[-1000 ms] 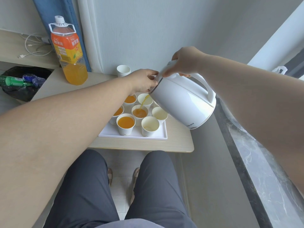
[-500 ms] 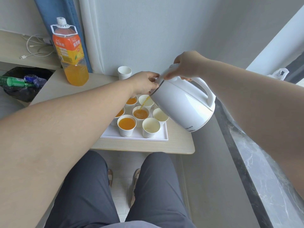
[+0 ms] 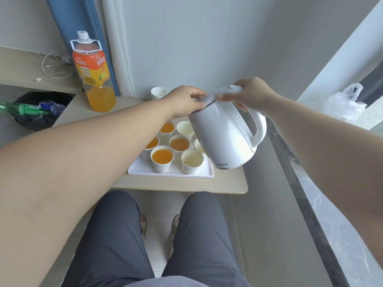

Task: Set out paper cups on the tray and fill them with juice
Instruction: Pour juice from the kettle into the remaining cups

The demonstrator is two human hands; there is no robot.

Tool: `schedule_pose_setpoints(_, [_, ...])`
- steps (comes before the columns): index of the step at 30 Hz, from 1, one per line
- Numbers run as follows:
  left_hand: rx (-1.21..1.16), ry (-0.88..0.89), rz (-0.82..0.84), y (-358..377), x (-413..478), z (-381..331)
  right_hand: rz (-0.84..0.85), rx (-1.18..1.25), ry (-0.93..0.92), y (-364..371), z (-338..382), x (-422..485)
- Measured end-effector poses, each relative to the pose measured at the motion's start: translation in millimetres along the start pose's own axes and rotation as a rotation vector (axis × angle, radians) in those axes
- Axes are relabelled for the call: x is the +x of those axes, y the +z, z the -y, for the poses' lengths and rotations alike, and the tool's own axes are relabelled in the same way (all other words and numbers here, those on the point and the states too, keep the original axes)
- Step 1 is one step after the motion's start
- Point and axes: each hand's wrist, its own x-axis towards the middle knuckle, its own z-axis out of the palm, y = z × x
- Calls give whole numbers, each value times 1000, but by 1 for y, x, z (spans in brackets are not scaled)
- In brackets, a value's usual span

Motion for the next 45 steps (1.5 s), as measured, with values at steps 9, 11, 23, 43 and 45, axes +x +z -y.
schedule_pose_setpoints(9, [105,41,0,8,-17,-9,-2,55,-15,-5,-9,-23])
schedule_pose_setpoints(11, [94,30,9,14,-21,-6,12,27,-8,-4,-9,-27])
schedule_pose_setpoints(23, [75,-38,97,46,-41,18,125,-171,11,17,-17,-35])
schedule_pose_setpoints(43, [-92,-146,109,67,-38,36,212,-372,6,33,-16,-21])
schedule_pose_setpoints(45, [-96,-147,117,68,-38,36,217,-384,8,34,-16,-21])
